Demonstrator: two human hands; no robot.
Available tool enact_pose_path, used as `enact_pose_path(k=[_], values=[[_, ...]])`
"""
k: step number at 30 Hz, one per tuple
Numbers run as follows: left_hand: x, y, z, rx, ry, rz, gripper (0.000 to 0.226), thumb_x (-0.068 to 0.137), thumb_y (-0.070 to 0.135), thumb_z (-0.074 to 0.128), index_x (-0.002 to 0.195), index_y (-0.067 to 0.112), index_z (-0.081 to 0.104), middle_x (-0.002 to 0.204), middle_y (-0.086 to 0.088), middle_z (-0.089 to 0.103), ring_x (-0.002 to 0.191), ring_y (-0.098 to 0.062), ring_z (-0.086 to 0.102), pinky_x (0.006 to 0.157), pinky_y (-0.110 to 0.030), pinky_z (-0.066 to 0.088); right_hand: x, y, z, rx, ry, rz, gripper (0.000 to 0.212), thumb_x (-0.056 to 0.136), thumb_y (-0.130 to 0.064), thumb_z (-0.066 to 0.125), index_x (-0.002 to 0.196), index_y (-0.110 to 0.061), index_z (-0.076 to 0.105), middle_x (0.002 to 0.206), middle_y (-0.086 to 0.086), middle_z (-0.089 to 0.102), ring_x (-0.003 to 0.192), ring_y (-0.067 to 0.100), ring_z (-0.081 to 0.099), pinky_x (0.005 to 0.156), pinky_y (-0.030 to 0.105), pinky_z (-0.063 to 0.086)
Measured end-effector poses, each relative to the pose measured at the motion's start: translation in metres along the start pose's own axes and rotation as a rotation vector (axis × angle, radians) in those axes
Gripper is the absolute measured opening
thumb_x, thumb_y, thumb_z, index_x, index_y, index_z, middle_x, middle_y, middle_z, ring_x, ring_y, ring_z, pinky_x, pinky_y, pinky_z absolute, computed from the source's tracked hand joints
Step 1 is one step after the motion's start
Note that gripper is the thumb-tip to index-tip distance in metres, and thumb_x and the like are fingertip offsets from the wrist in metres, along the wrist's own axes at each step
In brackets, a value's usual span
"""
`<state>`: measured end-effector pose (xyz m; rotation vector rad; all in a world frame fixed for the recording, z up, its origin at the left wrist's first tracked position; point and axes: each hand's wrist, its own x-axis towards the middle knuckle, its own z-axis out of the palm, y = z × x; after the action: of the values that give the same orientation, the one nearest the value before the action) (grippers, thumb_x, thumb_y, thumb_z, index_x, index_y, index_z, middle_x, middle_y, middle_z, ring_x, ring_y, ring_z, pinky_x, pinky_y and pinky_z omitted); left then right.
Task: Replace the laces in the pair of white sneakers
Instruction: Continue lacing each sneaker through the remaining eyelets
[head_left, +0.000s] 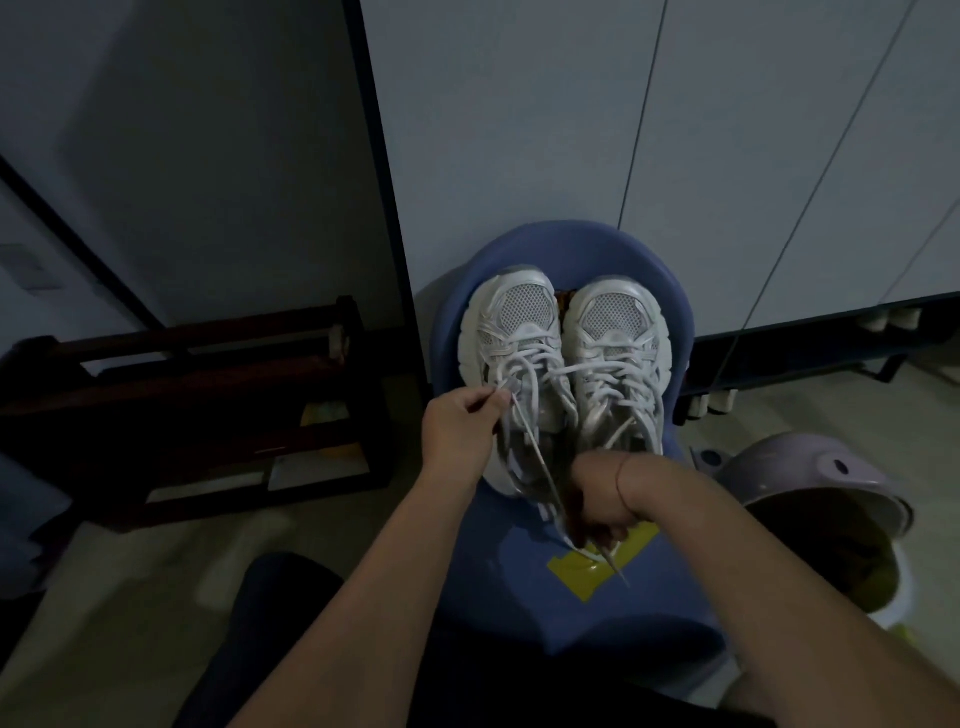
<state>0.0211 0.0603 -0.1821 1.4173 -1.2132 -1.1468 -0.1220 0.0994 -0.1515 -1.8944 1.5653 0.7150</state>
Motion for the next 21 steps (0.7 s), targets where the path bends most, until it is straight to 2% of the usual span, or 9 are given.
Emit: enact_pose_path(k=[2,5,8,10,12,15,17,19,21], values=[[0.001,-0.001,0.001,-0.007,0.000,-0.009,0.013,0.091,0.020,0.068,0.082,0.020,0.077,0.083,-0.004,0.076,0.088,-0.024,0.071,0.090,-0.048,0.056,0.006,0.001,-0.001,0.058,0.162,0.005,0.016,0.088,-0.014,0.060,0.086,-0.002,0.070,0.061,0.002,0.053,0.050,0.012,0.045,0.055,0.023,0.043],[0.000,0.001,0.002,-0.005,0.009,-0.012,0.014,0.091,0.019,0.067,0.092,0.011,0.078,0.086,-0.005,0.075,0.091,-0.024,0.070,0.091,-0.049,0.055,0.008,-0.007,-0.010,0.361,0.568,-0.072,0.024,0.091,-0.021,0.054,0.069,-0.013,0.058,0.066,0.002,0.053,0.056,0.011,0.046,0.052,0.020,0.034],[-0.001,0.001,0.001,-0.004,0.004,-0.004,0.015,0.092,0.018,0.065,0.092,0.010,0.077,0.086,-0.007,0.075,0.092,-0.026,0.070,0.091,-0.048,0.055,0.008,-0.021,-0.012,0.748,0.760,-0.125,0.041,0.096,-0.020,0.051,0.056,-0.014,0.043,0.051,-0.002,0.044,0.037,0.002,0.044,0.036,0.010,0.027],[-0.003,0.002,0.000,-0.006,-0.002,-0.003,0.016,0.093,0.018,0.065,0.094,0.008,0.077,0.087,-0.008,0.075,0.091,-0.025,0.070,0.090,-0.045,0.055,0.010,-0.025,-0.011,0.814,0.763,-0.094,0.045,0.097,-0.014,0.048,0.052,-0.015,0.041,0.048,-0.001,0.042,0.036,0.004,0.041,0.032,0.009,0.027],[-0.003,0.002,0.000,-0.008,0.001,-0.007,0.016,0.093,0.017,0.064,0.098,0.006,0.076,0.089,-0.008,0.075,0.088,-0.021,0.069,0.090,-0.043,0.056,0.012,-0.023,-0.009,0.706,0.715,-0.076,0.046,0.096,-0.014,0.048,0.050,-0.014,0.042,0.049,-0.001,0.043,0.043,0.007,0.042,0.036,0.011,0.028],[-0.001,0.002,0.000,-0.020,-0.004,-0.022,0.016,0.093,0.017,0.064,0.099,0.008,0.076,0.090,-0.006,0.075,0.090,-0.021,0.070,0.090,-0.043,0.056,0.008,-0.014,-0.011,0.619,0.509,-0.079,0.040,0.094,-0.021,0.055,0.056,-0.011,0.048,0.053,0.002,0.048,0.048,0.012,0.044,0.046,0.019,0.033],[0.001,0.001,0.001,-0.019,-0.008,-0.031,0.016,0.093,0.018,0.065,0.098,0.010,0.077,0.088,-0.003,0.075,0.091,-0.020,0.070,0.091,-0.044,0.056,0.003,-0.006,-0.012,0.524,0.434,-0.065,0.042,0.092,-0.029,0.058,0.055,-0.014,0.046,0.053,0.000,0.044,0.049,0.011,0.041,0.048,0.021,0.031],[0.002,0.001,0.001,-0.024,-0.010,-0.036,0.016,0.093,0.018,0.065,0.098,0.010,0.077,0.089,-0.003,0.075,0.091,-0.021,0.070,0.092,-0.044,0.056,0.002,0.000,-0.009,0.563,0.487,-0.083,0.044,0.090,-0.028,0.062,0.051,-0.018,0.043,0.052,-0.001,0.039,0.050,0.011,0.037,0.050,0.024,0.029],[0.002,0.001,0.001,-0.035,-0.009,-0.034,0.017,0.093,0.018,0.065,0.101,0.008,0.076,0.091,-0.005,0.075,0.092,-0.022,0.070,0.092,-0.045,0.055,0.002,0.001,-0.003,0.772,0.576,-0.131,0.046,0.087,-0.020,0.067,0.049,-0.017,0.040,0.045,-0.005,0.037,0.045,0.009,0.036,0.049,0.024,0.031]])
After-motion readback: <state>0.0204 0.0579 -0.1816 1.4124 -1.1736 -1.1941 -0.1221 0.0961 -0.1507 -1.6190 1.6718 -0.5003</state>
